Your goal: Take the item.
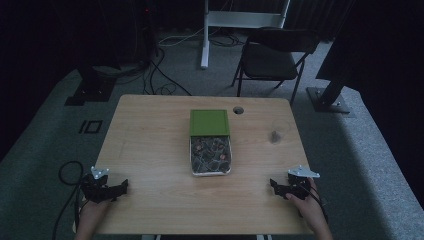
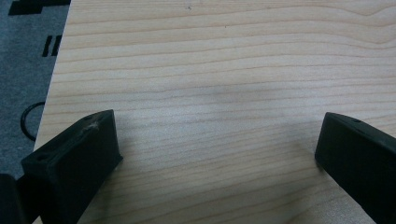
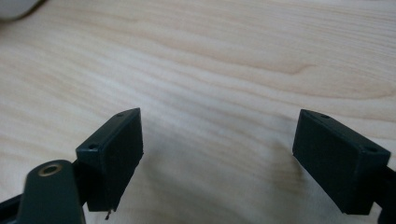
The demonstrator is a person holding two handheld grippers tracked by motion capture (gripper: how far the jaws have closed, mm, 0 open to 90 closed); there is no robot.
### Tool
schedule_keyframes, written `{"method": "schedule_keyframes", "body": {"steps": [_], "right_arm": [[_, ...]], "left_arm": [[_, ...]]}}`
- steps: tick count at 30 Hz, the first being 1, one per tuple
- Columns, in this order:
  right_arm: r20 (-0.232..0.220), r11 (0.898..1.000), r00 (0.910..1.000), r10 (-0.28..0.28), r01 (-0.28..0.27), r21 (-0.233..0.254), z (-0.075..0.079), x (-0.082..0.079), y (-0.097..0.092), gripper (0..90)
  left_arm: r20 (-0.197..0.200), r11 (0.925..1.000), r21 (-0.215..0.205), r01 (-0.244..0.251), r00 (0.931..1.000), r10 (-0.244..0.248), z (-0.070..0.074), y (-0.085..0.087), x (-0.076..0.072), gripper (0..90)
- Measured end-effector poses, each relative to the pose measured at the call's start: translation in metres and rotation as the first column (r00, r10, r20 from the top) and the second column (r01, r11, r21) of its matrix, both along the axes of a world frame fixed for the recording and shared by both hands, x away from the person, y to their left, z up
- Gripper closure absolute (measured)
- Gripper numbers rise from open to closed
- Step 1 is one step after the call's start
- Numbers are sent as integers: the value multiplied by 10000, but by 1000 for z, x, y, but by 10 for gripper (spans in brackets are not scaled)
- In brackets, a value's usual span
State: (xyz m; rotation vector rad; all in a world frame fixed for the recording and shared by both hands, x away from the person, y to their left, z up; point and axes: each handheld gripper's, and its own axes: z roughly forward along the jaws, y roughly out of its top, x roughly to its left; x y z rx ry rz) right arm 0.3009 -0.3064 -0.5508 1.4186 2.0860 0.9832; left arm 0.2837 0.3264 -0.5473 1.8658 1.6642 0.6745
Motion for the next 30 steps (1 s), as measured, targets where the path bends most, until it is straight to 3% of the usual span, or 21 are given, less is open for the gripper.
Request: {"method": "schedule_keyframes", "body": {"steps": [8, 25, 30], "right_arm": [[-98, 9989, 9998, 197, -201, -420, -1, -3, 4, 161], [-253, 9976, 9983, 533, -544, -423, -1, -2, 5, 128], [-254, 9976, 9983, 532, -543, -428, -1, -2, 5, 127]], "left_arm": [[-1, 10000, 3, 2, 10000, -2, 0, 0, 0, 2], [-3, 10000, 3, 3, 10000, -3, 0, 0, 0, 2], [-27, 9989, 24, -474, 9989, 474, 0, -2, 1, 3]]}}
